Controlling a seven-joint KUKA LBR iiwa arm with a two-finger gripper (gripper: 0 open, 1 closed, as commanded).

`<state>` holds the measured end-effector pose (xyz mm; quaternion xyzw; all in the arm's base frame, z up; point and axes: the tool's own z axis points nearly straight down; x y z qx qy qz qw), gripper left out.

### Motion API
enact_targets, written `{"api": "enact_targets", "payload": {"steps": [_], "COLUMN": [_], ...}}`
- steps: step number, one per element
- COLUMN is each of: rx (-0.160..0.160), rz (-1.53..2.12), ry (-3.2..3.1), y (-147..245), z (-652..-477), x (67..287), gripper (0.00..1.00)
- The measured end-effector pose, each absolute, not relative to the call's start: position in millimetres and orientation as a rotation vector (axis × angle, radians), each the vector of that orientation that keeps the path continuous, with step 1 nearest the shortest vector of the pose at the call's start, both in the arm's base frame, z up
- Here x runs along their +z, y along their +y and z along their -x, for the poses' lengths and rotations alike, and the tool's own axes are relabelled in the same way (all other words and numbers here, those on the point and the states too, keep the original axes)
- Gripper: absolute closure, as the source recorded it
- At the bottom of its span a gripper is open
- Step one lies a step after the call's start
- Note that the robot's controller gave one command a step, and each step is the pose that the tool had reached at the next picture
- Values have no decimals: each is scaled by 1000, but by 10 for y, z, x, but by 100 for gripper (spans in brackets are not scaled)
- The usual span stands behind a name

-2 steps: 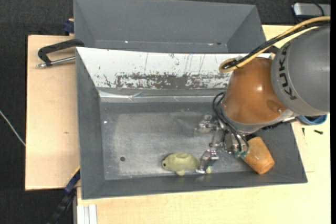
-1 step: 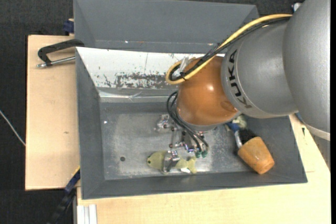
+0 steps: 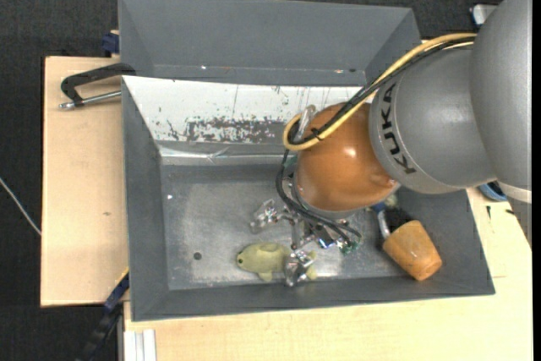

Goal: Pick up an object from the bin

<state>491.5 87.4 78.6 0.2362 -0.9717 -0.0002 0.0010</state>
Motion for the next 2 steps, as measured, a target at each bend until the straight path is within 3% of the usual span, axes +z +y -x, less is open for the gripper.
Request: {"api": "enact_targets", "payload": {"steps": [1,2], "rx": [-2,2], "rz": [-742,-1145], "ry": [-3053,-2940], "y": [881,929], "z": [-4919,-5035], "x": [792,2286], "gripper": [100,100]}}
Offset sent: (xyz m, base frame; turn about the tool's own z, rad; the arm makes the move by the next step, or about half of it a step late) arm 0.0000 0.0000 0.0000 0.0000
